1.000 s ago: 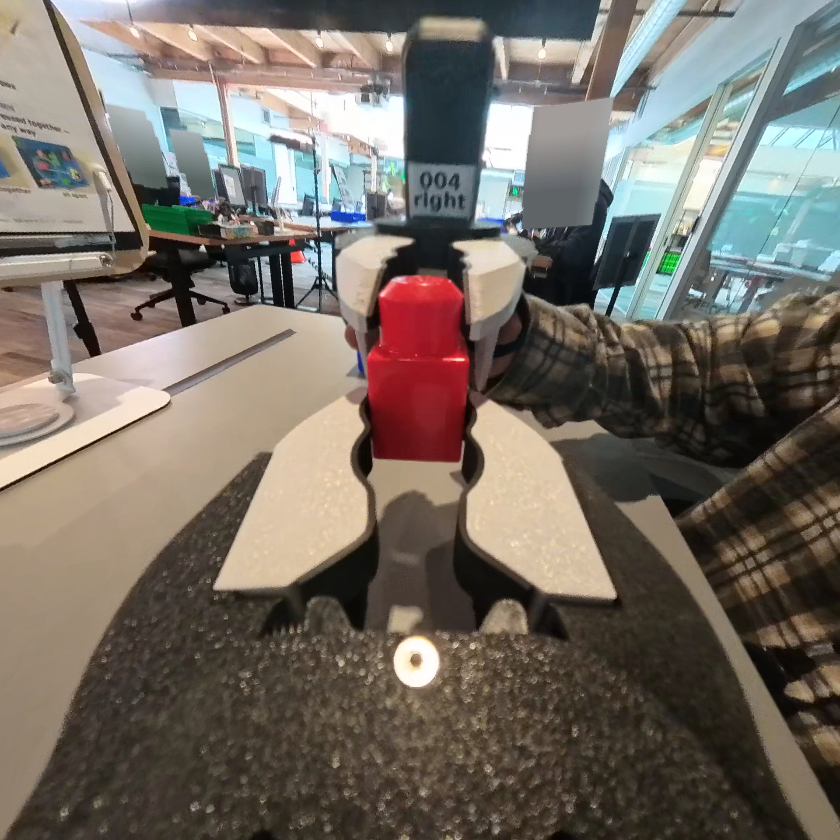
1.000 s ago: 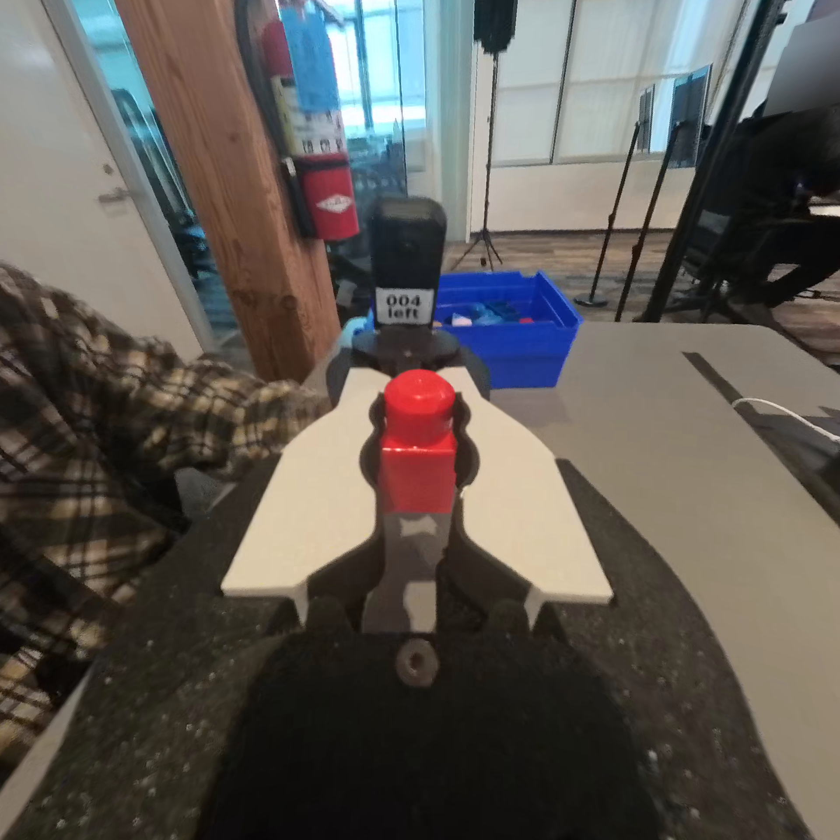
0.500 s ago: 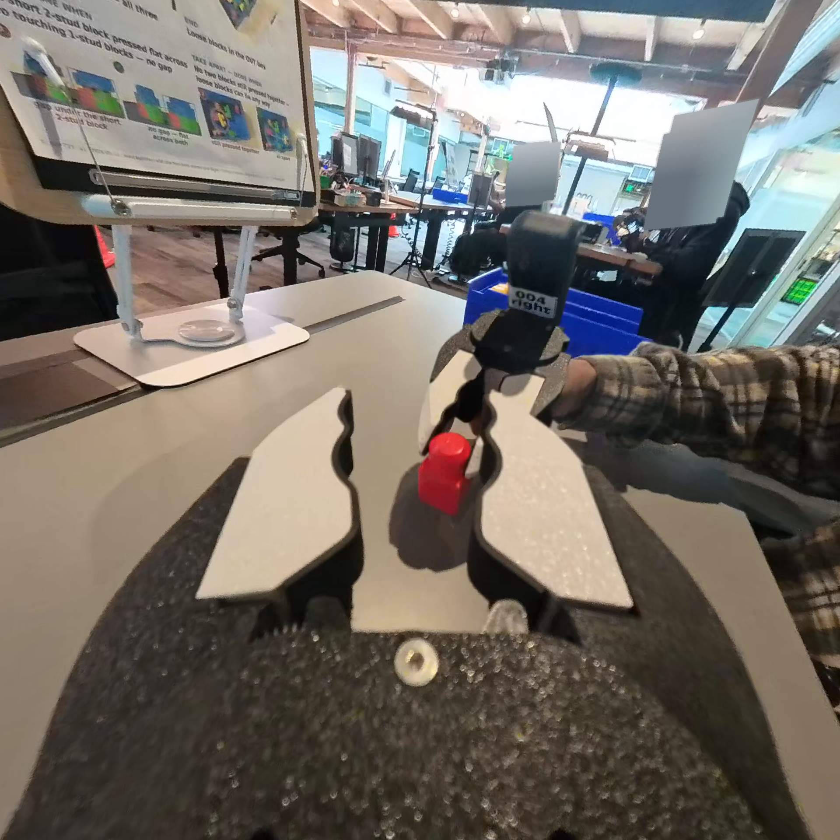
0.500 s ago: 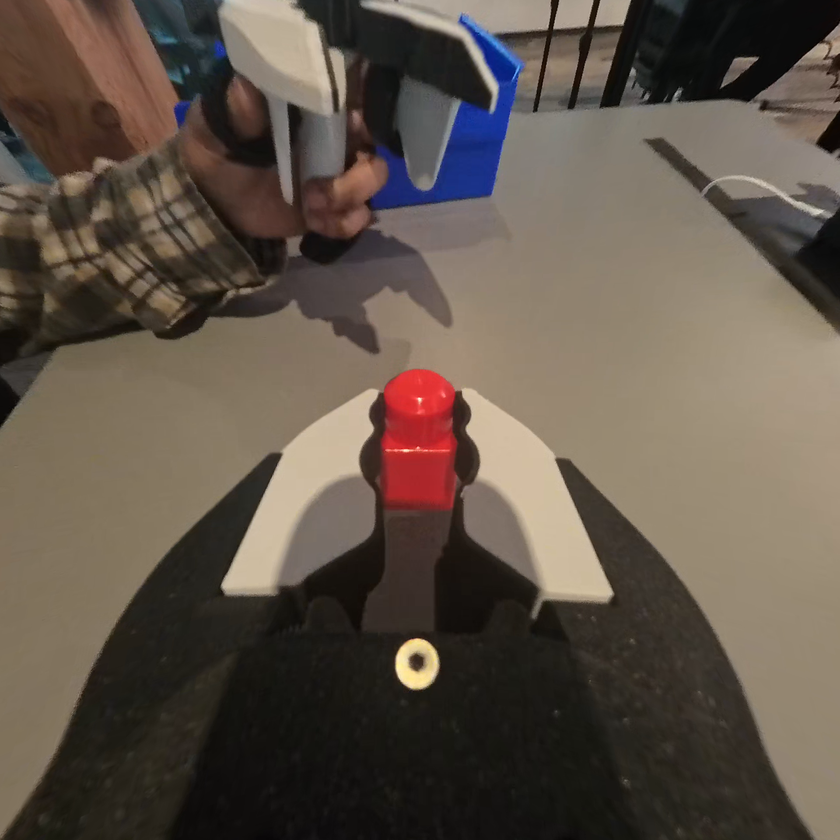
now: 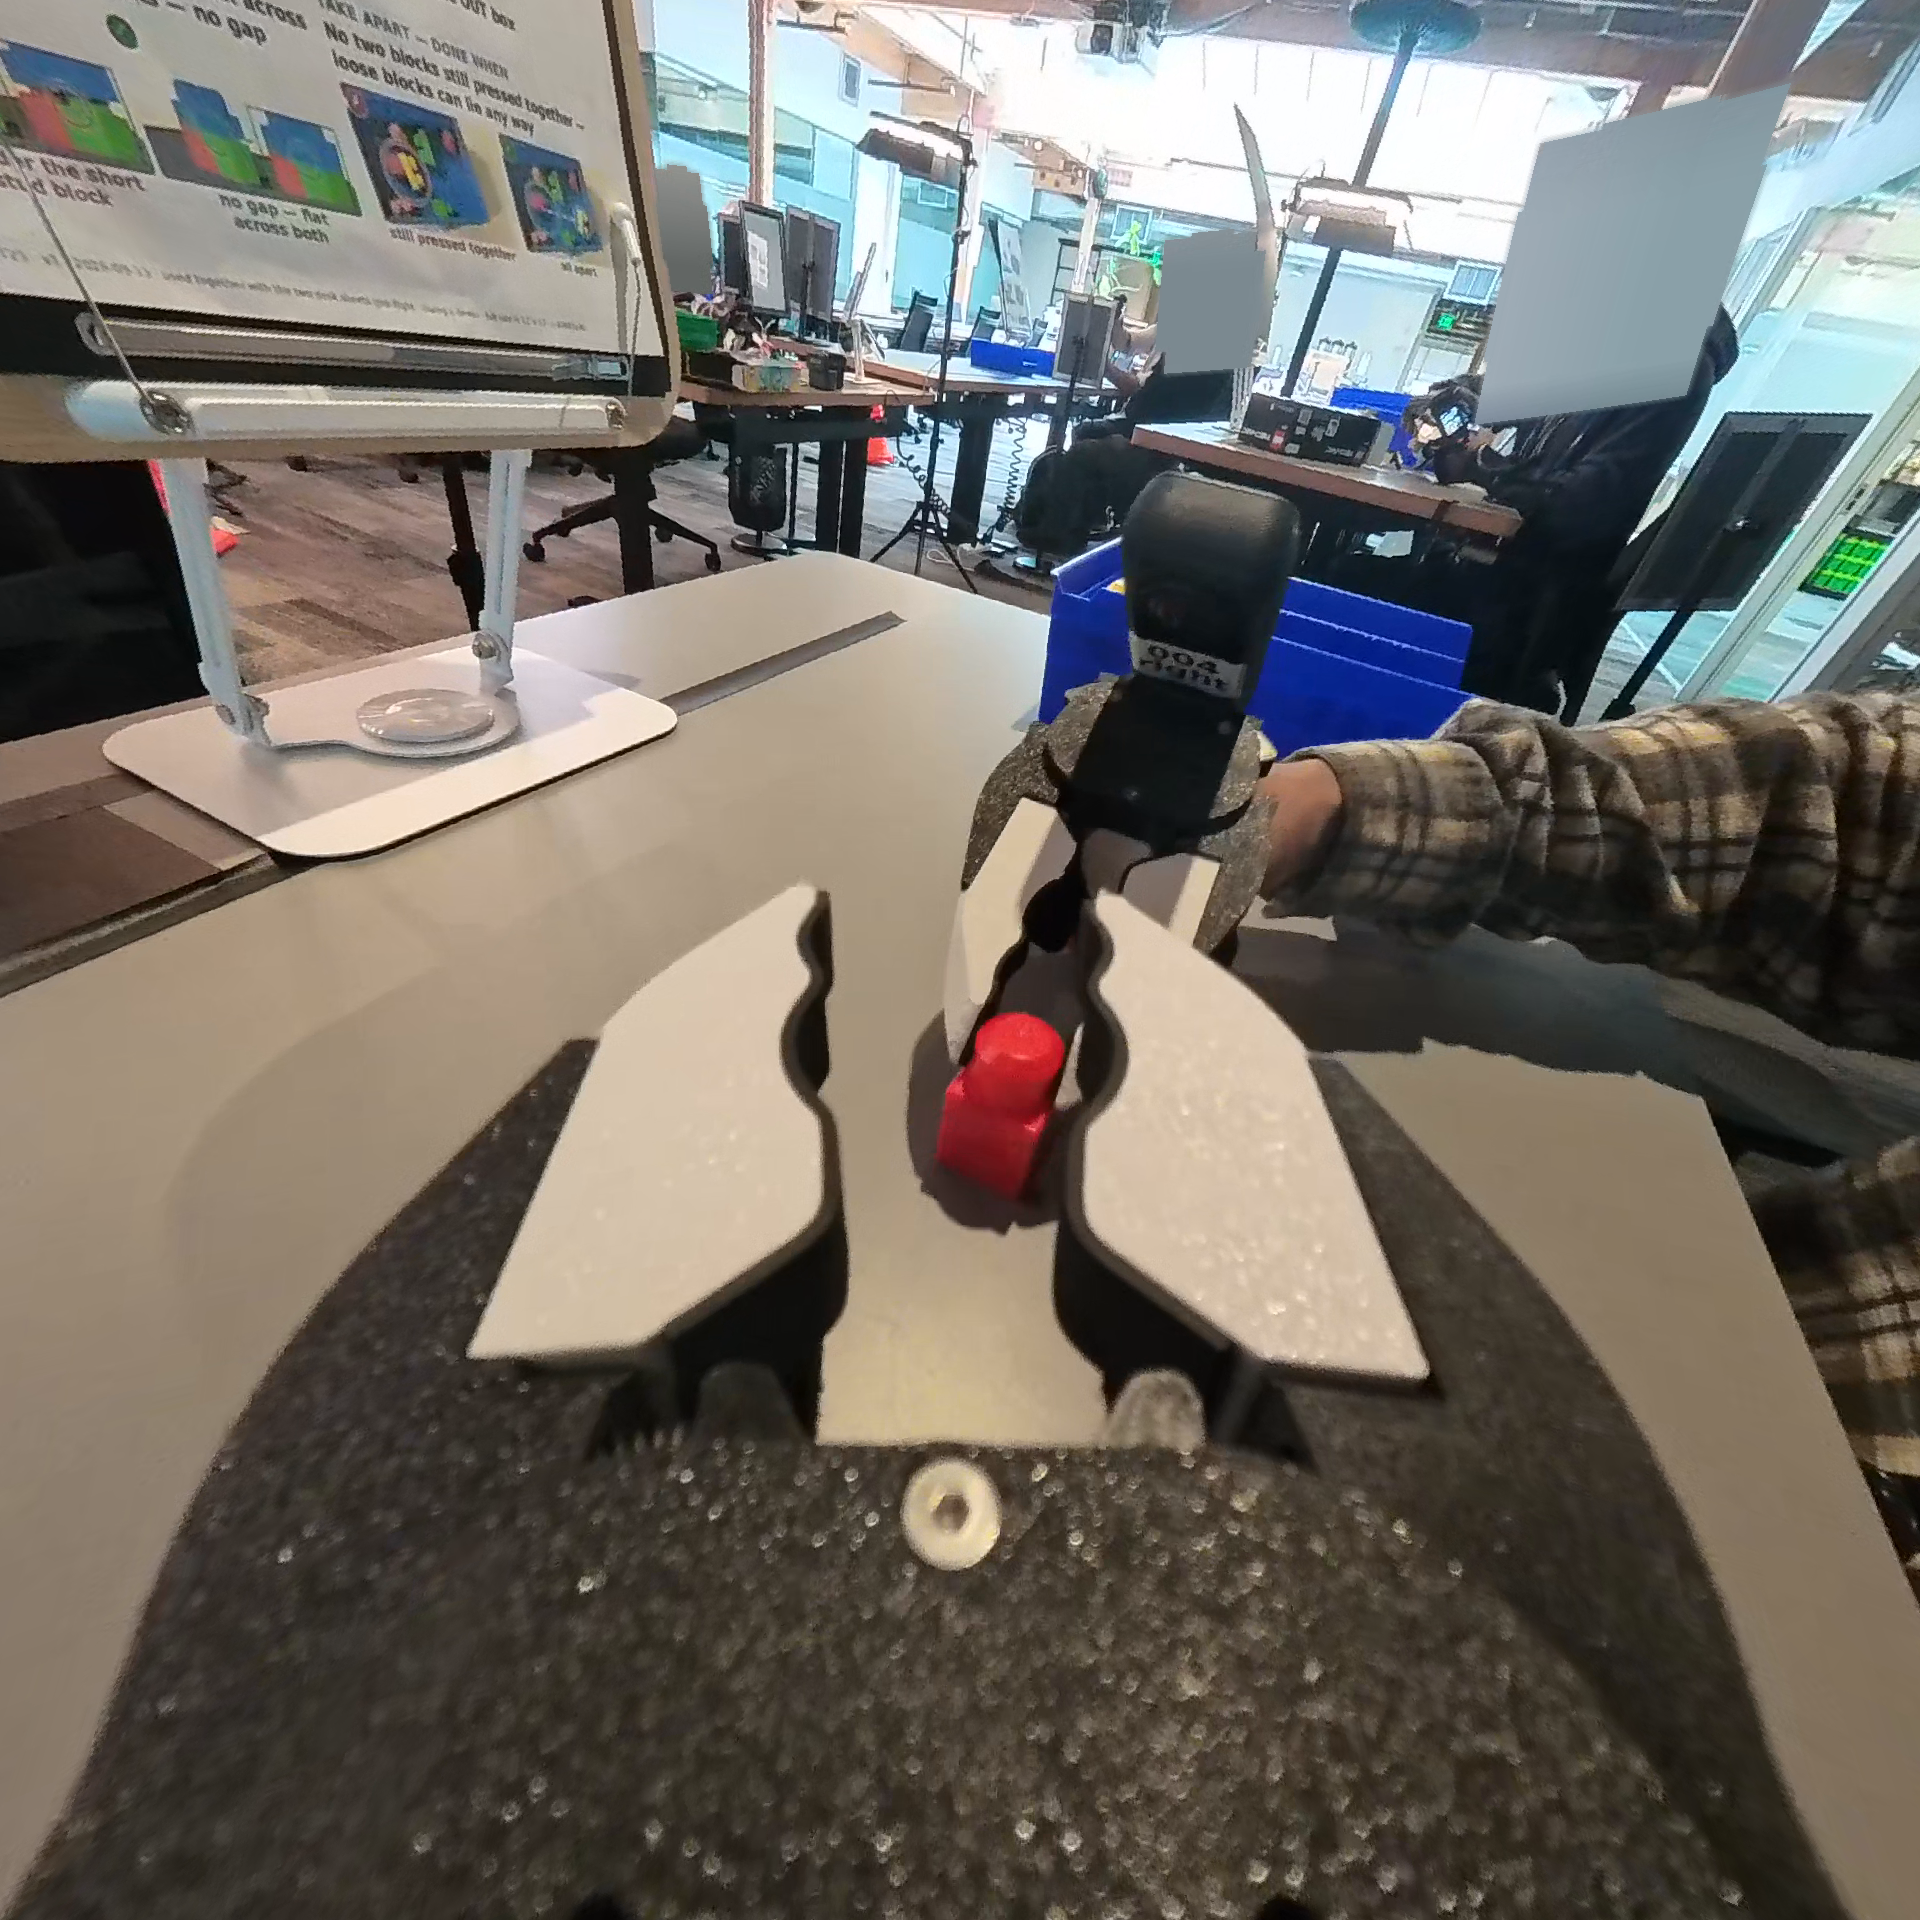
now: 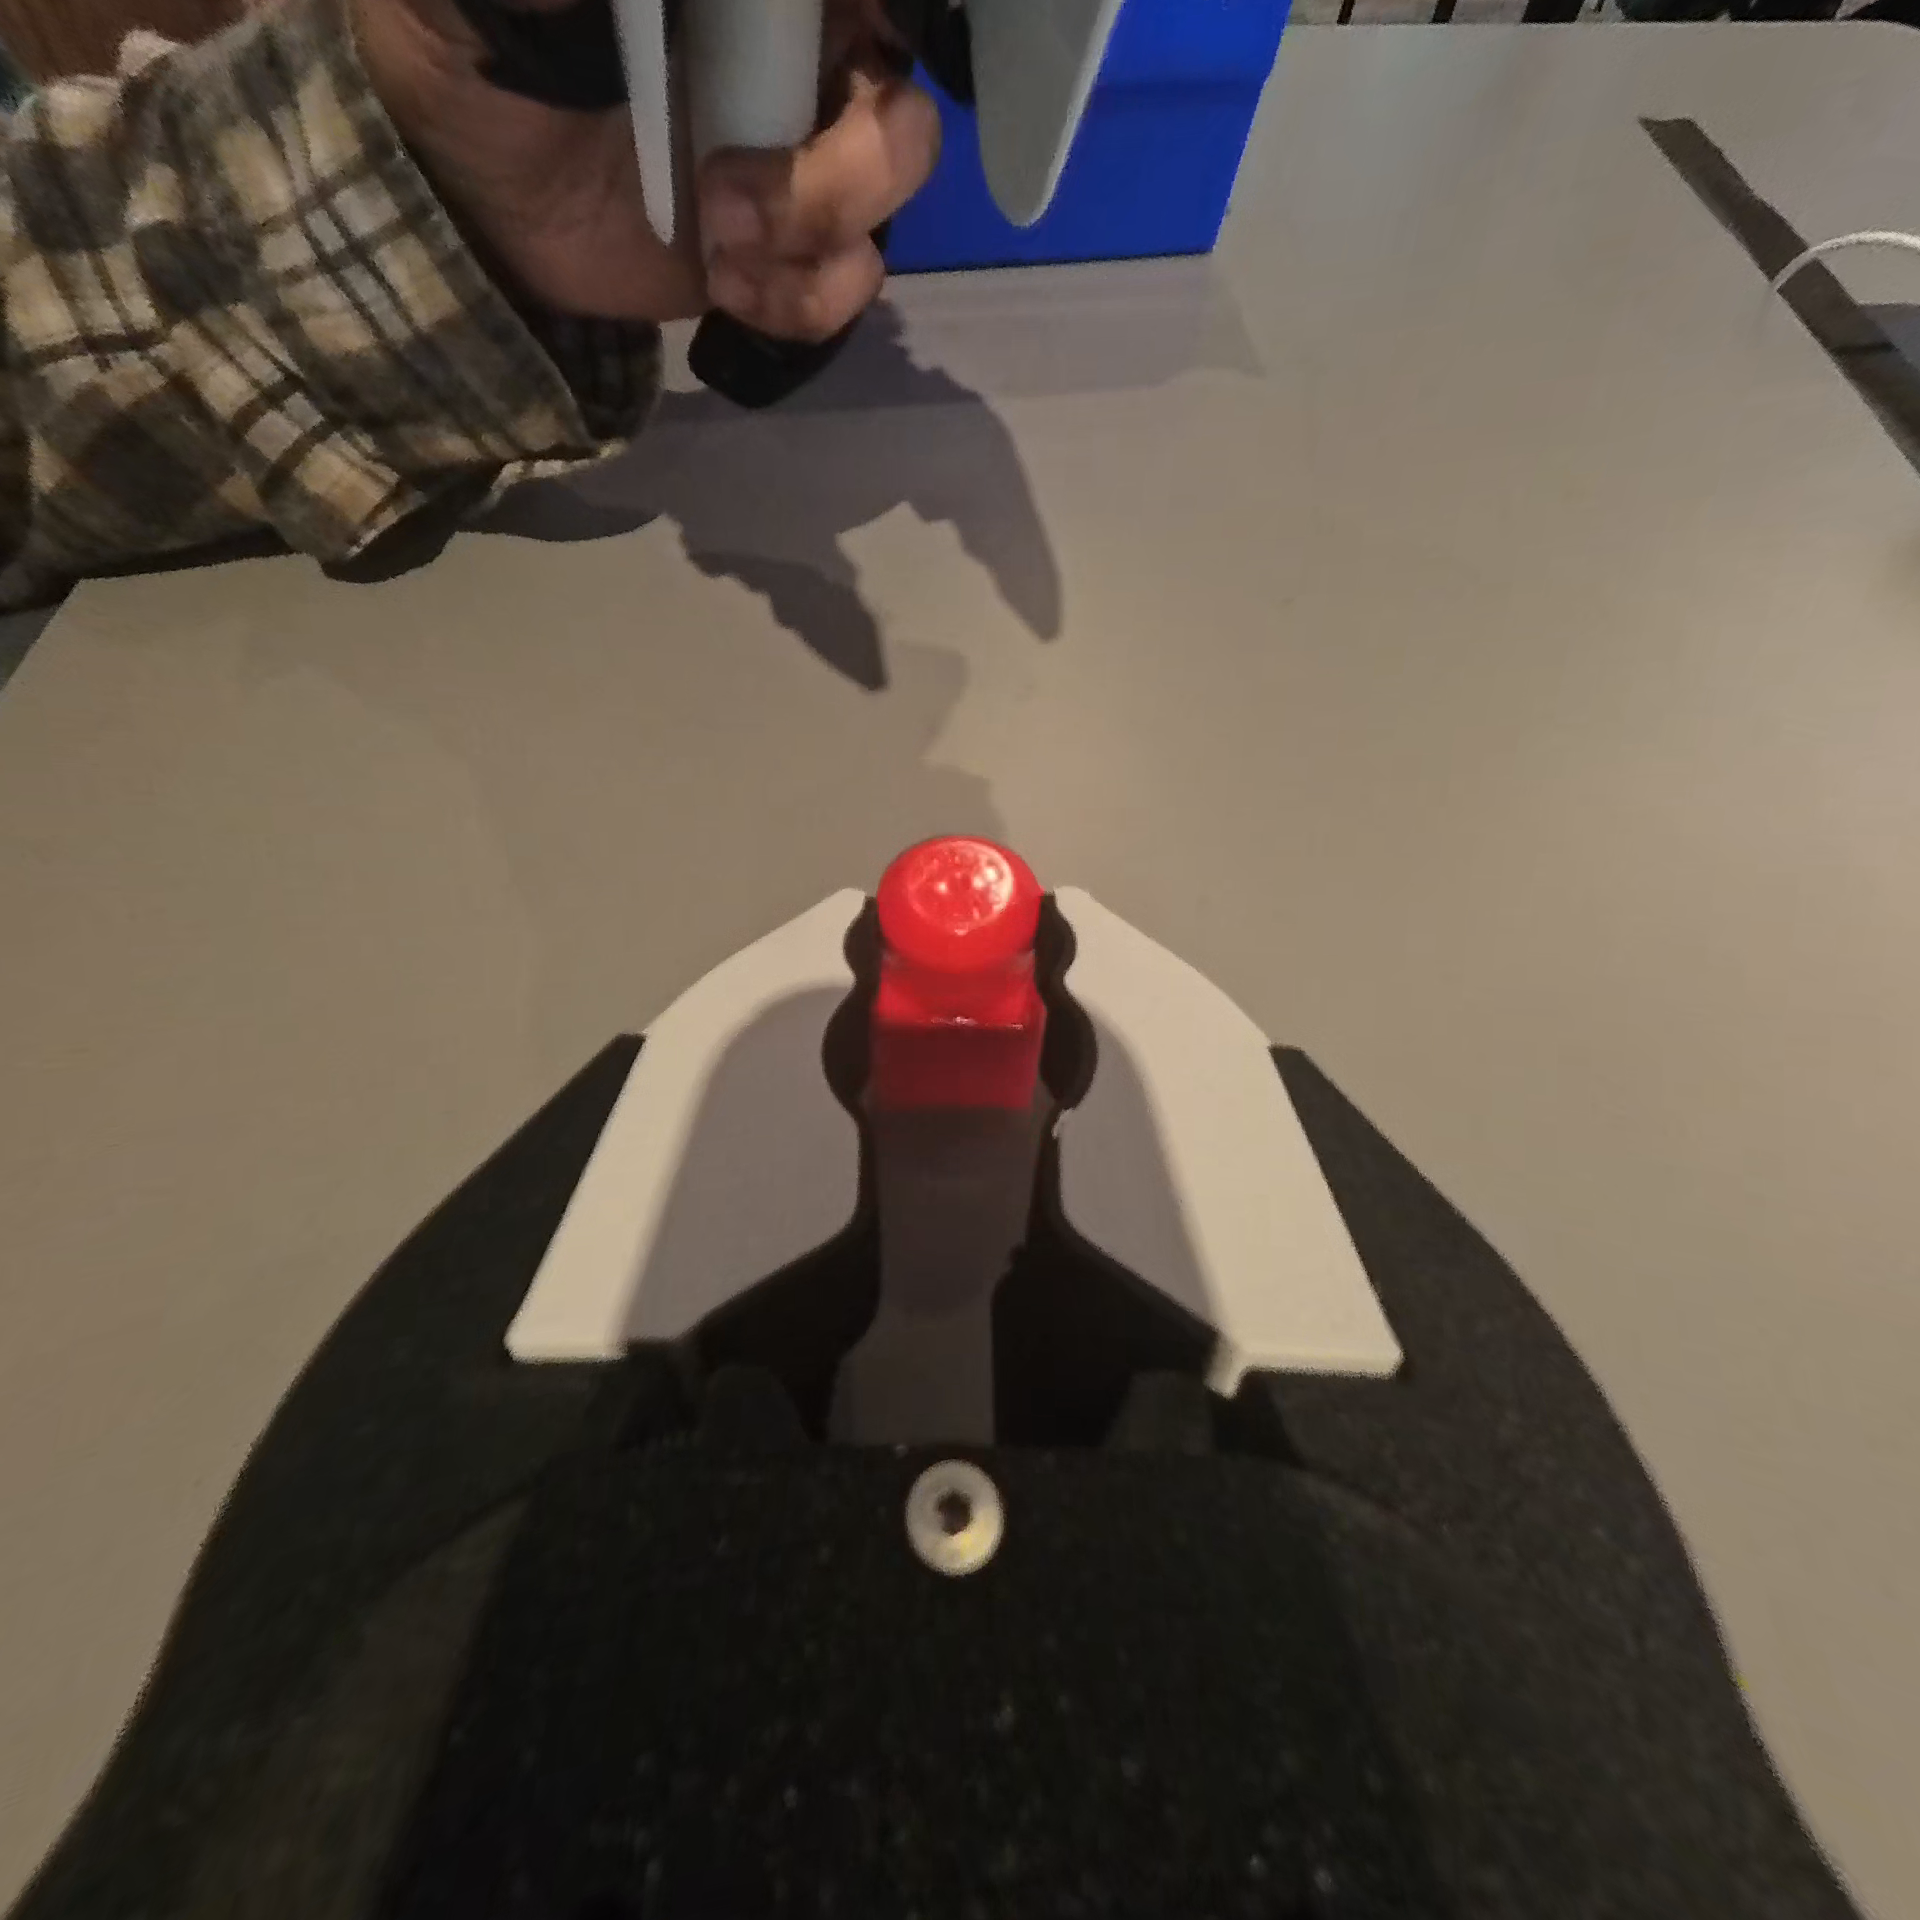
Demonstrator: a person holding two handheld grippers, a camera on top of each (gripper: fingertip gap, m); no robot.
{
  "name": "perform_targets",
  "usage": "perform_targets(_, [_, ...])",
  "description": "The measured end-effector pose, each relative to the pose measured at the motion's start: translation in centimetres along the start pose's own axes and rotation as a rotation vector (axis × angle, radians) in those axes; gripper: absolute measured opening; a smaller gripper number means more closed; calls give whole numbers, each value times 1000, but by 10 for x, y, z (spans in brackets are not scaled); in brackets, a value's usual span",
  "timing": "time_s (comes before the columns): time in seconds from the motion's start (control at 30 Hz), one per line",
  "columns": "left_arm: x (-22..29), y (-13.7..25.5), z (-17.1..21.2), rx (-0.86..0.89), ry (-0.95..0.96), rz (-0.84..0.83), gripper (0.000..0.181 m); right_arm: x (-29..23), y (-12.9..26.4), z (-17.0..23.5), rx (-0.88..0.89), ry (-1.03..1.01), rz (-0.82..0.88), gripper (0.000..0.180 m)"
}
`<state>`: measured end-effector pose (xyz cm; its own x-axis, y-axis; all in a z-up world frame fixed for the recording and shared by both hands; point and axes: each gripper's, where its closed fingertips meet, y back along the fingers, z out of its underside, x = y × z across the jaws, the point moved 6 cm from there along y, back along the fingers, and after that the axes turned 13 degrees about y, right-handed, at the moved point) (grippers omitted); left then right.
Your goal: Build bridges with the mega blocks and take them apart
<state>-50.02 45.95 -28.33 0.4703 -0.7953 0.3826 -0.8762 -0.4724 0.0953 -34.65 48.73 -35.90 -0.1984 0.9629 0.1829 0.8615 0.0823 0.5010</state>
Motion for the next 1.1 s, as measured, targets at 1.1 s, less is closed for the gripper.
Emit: perform_targets(1.1, [3,248,-72,-111,85,-806,68,-61,99,-10,319,-7,255,61])
